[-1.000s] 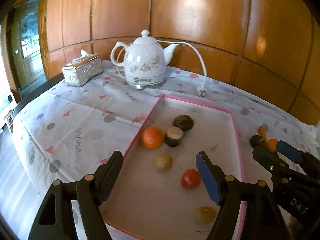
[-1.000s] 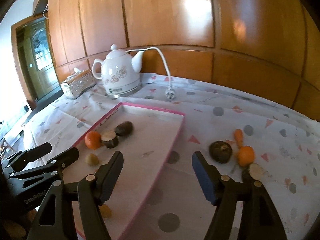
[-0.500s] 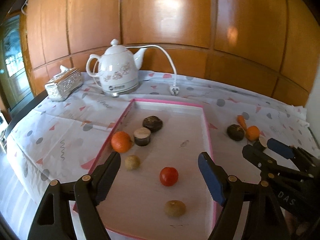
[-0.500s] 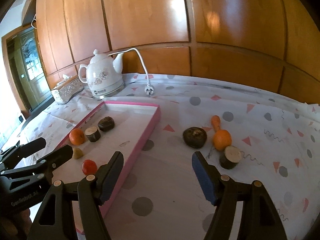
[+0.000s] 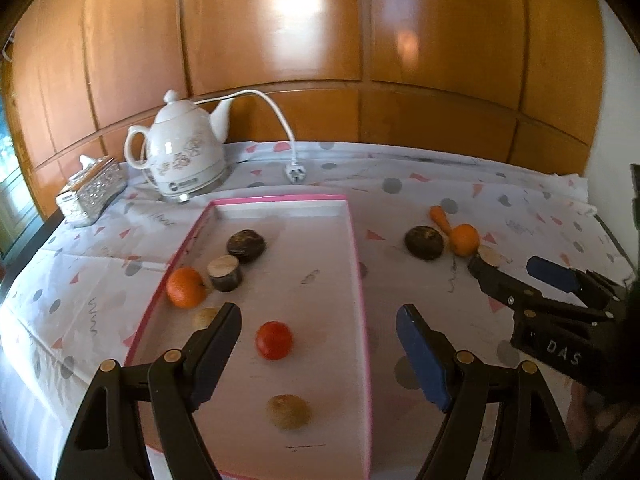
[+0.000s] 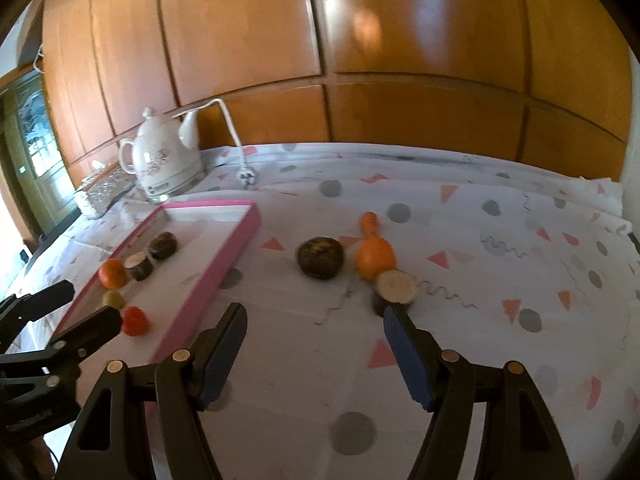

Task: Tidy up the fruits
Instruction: 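Grasp the cut dark log slice on the table with the right tool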

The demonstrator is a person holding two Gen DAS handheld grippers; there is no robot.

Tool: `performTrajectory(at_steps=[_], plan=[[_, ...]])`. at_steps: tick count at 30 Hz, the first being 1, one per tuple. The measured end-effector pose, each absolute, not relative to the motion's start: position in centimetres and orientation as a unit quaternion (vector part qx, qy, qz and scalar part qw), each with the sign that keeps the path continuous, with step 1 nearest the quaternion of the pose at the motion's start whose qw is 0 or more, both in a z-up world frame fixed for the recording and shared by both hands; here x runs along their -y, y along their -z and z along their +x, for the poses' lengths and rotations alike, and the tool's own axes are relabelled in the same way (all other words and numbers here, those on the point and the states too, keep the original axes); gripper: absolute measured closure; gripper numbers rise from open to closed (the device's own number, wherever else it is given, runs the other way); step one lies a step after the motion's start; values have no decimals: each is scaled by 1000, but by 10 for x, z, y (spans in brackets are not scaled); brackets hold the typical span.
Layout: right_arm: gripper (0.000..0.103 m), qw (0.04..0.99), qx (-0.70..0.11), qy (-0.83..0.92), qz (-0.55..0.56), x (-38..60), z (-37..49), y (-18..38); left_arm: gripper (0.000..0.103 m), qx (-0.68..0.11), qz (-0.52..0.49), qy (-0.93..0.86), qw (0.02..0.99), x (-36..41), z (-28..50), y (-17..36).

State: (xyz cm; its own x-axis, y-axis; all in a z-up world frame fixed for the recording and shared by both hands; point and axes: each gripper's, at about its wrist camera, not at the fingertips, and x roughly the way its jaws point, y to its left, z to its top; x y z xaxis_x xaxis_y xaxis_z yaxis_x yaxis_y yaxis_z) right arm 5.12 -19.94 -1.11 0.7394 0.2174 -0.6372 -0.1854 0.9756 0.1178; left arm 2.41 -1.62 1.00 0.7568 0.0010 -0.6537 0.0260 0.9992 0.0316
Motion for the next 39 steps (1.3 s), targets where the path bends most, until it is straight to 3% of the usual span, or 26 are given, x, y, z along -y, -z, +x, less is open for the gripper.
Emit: performTrajectory(at_steps=[18, 30, 35, 39], plan=[[31, 926, -375, -36, 33, 263, 74, 36, 23, -378, 33, 73, 922, 62, 41, 7], [31, 915, -397, -71, 5, 244, 112, 45, 23, -409, 14, 83, 909, 71, 61, 19], [47, 907, -416, -71, 4, 240, 125, 57, 23, -419, 1, 76, 905, 70, 69, 23], [67, 907, -417, -65, -11, 234, 127, 57, 23, -421, -6, 74, 904, 72, 77, 22]])
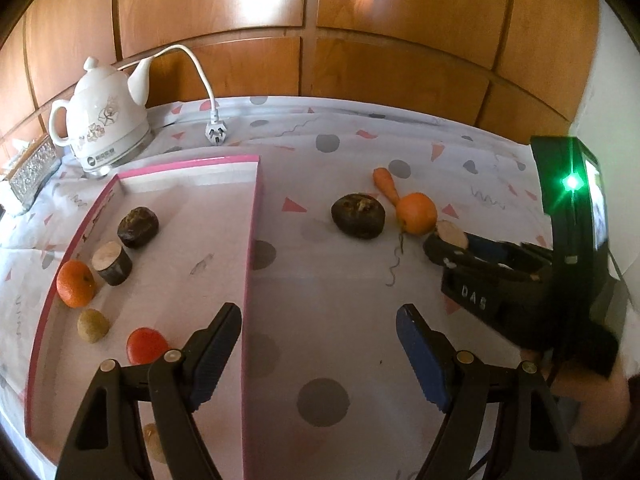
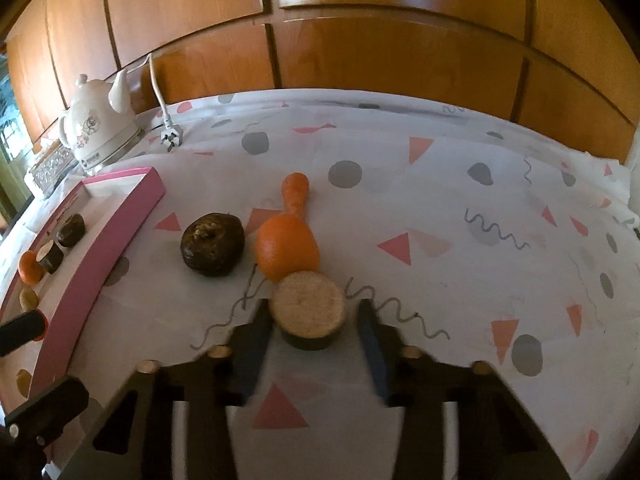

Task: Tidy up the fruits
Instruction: 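Grasp the cut dark log slice on the table with the right tool, then grasp the dark brown round tuber with the left tool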

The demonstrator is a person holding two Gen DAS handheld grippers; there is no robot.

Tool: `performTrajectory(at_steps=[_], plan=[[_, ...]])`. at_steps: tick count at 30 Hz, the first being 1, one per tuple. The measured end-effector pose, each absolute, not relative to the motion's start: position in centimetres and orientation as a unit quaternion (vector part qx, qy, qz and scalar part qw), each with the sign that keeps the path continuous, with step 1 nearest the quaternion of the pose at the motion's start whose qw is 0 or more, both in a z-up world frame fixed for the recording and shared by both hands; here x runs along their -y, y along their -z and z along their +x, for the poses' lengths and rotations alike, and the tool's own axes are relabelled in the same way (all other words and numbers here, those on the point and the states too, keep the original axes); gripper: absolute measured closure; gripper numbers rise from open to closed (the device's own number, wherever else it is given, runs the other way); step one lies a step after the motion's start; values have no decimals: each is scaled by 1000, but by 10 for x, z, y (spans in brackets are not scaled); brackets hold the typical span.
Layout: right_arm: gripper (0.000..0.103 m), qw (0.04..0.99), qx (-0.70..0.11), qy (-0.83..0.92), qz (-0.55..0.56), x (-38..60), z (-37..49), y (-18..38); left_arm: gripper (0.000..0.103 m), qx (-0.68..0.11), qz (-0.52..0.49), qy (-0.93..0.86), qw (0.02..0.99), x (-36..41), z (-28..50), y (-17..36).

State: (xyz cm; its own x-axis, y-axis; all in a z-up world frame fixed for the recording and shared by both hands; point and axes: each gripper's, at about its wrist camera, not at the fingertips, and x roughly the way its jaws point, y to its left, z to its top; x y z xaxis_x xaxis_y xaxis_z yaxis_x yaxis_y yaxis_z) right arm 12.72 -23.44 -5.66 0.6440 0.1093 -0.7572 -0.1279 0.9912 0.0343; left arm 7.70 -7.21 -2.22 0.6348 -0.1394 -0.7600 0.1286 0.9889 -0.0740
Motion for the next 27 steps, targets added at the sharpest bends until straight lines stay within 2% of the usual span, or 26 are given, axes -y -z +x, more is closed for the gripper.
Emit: performTrajectory(at_steps=[27], plan=[[67, 911, -411, 12, -29, 252, 107, 57, 23, -425, 0, 56, 903, 102, 162, 30]])
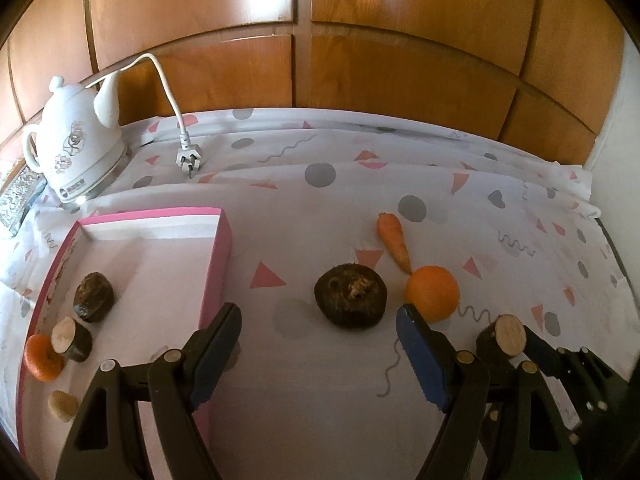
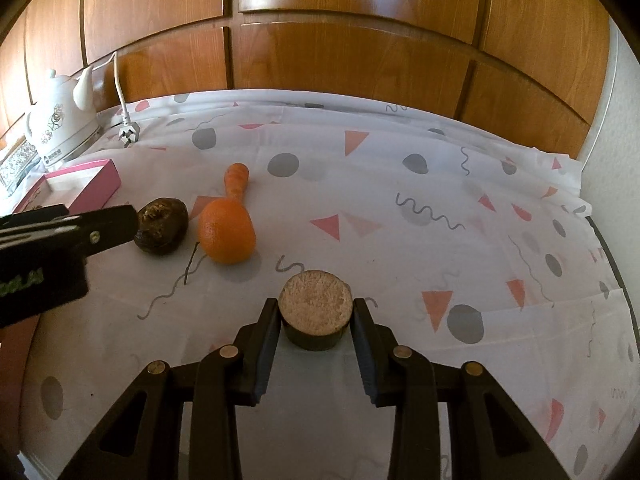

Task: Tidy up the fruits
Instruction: 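Grasp the dark brown round tuber with the left tool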

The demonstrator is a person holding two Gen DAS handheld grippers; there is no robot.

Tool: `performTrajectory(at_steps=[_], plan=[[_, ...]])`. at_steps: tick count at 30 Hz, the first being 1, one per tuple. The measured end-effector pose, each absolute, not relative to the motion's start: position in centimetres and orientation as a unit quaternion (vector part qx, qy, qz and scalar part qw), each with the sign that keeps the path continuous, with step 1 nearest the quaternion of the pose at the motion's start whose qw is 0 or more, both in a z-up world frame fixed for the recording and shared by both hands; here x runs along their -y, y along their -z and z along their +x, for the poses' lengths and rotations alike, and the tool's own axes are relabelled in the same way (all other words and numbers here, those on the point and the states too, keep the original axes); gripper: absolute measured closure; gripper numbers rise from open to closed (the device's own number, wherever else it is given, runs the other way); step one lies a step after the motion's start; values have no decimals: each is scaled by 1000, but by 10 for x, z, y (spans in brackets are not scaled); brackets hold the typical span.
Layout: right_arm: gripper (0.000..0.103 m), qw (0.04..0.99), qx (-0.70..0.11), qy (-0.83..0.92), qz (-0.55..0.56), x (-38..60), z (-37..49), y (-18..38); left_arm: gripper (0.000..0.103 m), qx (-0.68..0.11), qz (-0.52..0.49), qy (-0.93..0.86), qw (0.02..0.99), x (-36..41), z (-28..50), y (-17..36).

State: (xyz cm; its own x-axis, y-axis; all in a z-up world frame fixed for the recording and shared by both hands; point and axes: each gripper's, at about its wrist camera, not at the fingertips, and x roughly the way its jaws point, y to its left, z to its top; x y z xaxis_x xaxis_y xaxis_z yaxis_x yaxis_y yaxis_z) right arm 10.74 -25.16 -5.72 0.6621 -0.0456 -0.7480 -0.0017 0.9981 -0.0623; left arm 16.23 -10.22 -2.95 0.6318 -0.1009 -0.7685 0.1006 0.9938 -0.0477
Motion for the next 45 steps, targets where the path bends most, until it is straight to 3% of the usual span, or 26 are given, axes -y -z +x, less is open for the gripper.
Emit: performTrajectory(at_steps=[12, 13, 14, 16, 18, 40, 42, 45], plan=[[67, 911, -411, 13, -30, 250, 108, 58, 25, -432, -6, 62, 900, 113, 184, 41], [67, 911, -411, 12, -29, 251, 108, 58, 28, -434, -7, 62, 899, 113, 186, 43], [67, 911, -411, 12, -28, 251, 108, 58, 39, -438, -10, 62, 897, 113, 189, 46], [67, 912, -410, 11, -27, 251, 108, 58, 46, -457, -41, 80, 885, 109, 195, 56], [67, 912, -410, 10, -25, 252, 108, 59, 63, -458, -57, 94, 882, 108, 194, 57], [67, 906, -422, -10, 20, 263, 112, 65, 63, -441, -40, 112, 889, 103, 112, 58], [67, 907, -421, -11, 21, 263, 112, 65, 75, -434, -10, 101, 895, 109, 111, 61], [67, 907, -421, -8, 15, 262, 112, 65, 80, -431, -9, 93, 898, 105, 111, 62]])
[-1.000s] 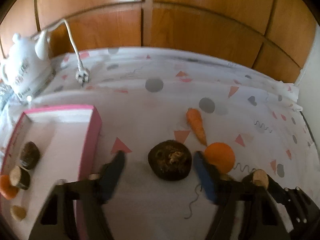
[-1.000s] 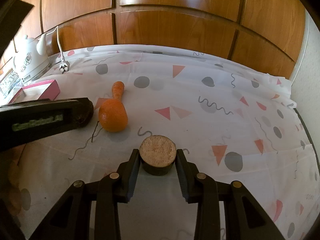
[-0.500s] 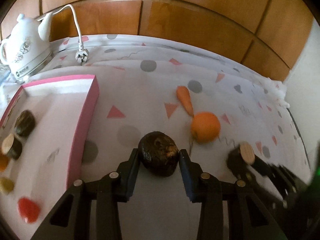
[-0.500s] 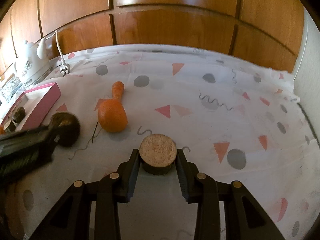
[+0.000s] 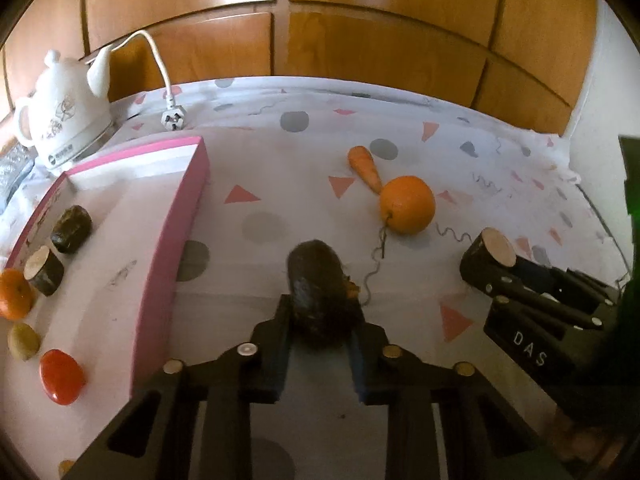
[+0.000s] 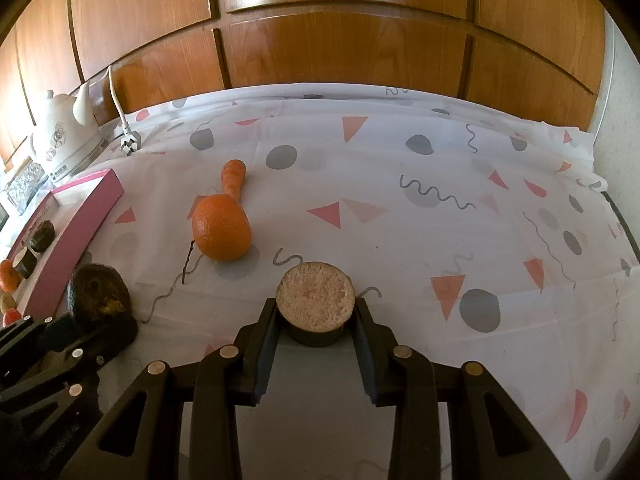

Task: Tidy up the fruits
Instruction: 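Grasp the dark brown round tuber with the left tool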

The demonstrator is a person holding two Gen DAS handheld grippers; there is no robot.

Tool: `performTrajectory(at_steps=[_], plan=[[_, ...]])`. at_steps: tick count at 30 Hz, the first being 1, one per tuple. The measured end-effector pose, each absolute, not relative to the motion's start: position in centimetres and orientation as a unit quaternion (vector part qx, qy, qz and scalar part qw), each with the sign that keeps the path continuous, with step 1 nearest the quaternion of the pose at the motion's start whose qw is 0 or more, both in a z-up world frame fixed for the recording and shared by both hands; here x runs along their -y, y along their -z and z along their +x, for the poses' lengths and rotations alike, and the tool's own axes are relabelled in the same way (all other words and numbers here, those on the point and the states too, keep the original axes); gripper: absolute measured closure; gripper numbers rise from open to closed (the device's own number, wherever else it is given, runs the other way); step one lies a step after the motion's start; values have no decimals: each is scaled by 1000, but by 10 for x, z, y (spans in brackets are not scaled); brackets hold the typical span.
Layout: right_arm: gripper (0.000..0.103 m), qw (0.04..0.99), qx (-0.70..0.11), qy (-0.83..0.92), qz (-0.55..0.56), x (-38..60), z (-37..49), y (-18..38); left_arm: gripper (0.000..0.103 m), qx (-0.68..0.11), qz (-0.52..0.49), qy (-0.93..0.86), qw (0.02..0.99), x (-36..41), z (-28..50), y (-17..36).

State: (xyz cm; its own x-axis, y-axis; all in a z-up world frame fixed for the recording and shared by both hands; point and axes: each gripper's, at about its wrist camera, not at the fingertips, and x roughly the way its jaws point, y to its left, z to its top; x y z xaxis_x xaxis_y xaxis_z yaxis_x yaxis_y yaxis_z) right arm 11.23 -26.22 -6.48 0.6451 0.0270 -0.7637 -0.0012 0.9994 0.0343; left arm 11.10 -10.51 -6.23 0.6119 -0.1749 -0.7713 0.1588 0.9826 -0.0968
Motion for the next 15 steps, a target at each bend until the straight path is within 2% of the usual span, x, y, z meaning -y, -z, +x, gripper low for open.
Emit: performTrajectory(at_steps=[15], plan=[[67, 908, -418, 0, 1, 260, 111, 65, 80, -421, -13, 88, 903, 96, 93, 55]])
